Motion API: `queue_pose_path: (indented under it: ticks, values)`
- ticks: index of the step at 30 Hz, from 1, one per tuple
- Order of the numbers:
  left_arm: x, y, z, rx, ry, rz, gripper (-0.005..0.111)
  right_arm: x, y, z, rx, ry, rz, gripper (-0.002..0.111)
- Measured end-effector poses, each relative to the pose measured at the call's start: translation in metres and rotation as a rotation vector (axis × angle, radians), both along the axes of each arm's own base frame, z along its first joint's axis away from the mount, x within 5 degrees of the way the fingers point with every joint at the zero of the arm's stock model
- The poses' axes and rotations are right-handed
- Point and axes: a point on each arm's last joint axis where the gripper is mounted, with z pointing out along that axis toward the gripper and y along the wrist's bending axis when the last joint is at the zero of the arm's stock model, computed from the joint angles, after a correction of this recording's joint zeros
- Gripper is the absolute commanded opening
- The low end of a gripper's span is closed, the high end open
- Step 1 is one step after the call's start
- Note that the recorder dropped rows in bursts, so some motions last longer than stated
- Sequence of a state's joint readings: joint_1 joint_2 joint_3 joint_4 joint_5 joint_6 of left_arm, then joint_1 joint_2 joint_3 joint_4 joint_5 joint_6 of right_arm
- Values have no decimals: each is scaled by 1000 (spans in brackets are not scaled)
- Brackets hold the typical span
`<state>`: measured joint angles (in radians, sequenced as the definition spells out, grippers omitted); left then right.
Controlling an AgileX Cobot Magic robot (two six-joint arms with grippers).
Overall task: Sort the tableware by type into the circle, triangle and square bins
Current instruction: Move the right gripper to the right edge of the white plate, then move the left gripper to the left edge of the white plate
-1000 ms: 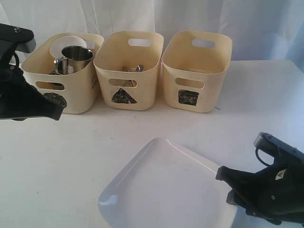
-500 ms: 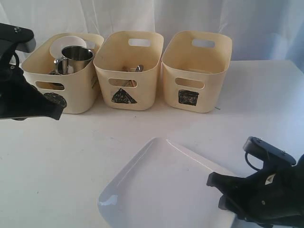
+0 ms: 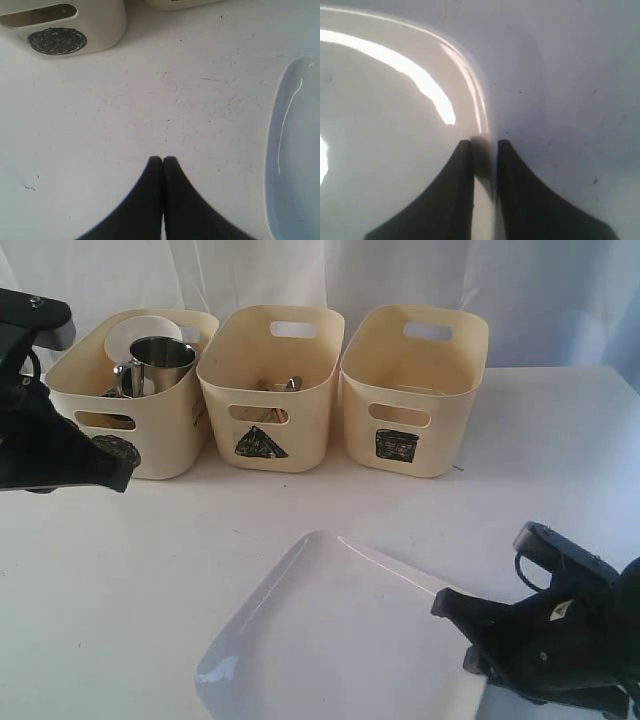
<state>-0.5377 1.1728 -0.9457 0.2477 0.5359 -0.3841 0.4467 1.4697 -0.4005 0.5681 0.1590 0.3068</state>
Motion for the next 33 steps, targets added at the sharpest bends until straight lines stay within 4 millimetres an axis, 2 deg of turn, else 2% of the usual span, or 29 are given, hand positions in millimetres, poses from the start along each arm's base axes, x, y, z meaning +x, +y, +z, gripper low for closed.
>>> queue_pose_path:
  ticks: [11,19,26,33]
  values:
    - [0,0,0,0,0,0,0,1,0,1,-5,-15,12,0]
    - [0,0,0,0,0,0,0,0,0,14,16,-80,27,0]
    - [0,0,0,0,0,0,0,0,-1,16,14,-90,37,0]
    - [-7,1,-6,19,101,2,0,1,-1,17,10,-113,39,0]
